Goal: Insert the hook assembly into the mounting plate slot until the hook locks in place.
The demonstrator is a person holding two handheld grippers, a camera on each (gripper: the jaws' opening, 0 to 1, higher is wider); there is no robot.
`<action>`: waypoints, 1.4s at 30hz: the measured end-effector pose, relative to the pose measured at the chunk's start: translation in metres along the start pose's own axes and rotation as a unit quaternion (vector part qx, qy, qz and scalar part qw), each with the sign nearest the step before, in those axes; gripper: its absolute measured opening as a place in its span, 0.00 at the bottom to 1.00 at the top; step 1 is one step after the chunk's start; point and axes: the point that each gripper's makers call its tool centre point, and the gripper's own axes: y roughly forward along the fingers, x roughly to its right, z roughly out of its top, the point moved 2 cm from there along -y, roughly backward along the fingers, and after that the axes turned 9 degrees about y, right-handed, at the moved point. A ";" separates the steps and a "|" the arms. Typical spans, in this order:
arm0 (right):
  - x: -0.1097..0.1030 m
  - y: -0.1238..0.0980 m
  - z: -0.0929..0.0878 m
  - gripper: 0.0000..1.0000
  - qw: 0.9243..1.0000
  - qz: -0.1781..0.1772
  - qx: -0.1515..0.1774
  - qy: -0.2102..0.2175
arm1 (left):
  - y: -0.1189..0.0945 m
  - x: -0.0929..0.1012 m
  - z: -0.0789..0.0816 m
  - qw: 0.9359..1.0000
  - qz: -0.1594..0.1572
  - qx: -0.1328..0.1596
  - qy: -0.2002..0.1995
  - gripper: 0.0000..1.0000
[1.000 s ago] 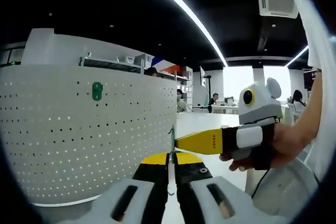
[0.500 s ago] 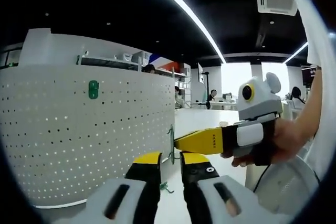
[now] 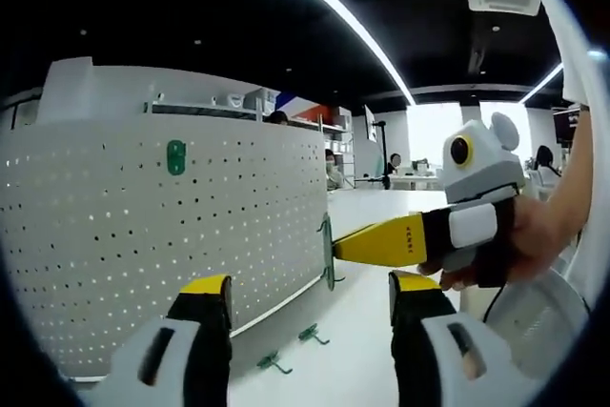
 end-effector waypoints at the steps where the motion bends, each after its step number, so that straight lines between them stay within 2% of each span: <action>1: 0.000 0.000 0.000 0.01 1.000 0.000 0.000 0.000 | 0.000 0.000 0.000 1.000 -0.001 -0.001 -0.001 0.76; 6: 0.000 0.000 0.001 0.01 1.000 0.000 -0.001 -0.003 | 0.000 -0.003 -0.002 1.000 0.002 -0.003 -0.001 0.75; 8: 0.000 0.000 0.003 0.01 1.000 -0.005 -0.003 -0.025 | -0.001 -0.003 -0.003 1.000 0.003 -0.004 -0.002 0.74; 10: 0.001 0.000 0.006 0.01 0.995 -0.023 -0.009 -0.093 | -0.001 -0.004 -0.005 1.000 0.004 -0.006 -0.006 0.74; 11: -0.002 0.001 0.009 0.01 0.989 -0.028 -0.014 -0.143 | -0.001 -0.004 -0.005 1.000 0.005 -0.007 -0.006 0.74; 13: -0.002 0.002 0.010 0.01 0.984 -0.038 -0.018 -0.171 | -0.002 -0.003 -0.008 1.000 0.005 -0.008 -0.010 0.74; 15: 0.000 0.003 0.007 0.01 0.976 -0.046 -0.031 -0.210 | -0.002 -0.003 -0.010 1.000 0.004 -0.010 -0.010 0.73; 26: 0.011 0.004 0.012 0.01 0.979 -0.070 -0.030 -0.191 | -0.004 -0.004 -0.012 1.000 0.009 -0.009 -0.014 0.73; 42: 0.028 0.027 0.044 0.01 0.981 -0.112 -0.009 -0.161 | -0.011 -0.008 -0.019 0.999 0.030 -0.009 -0.019 0.72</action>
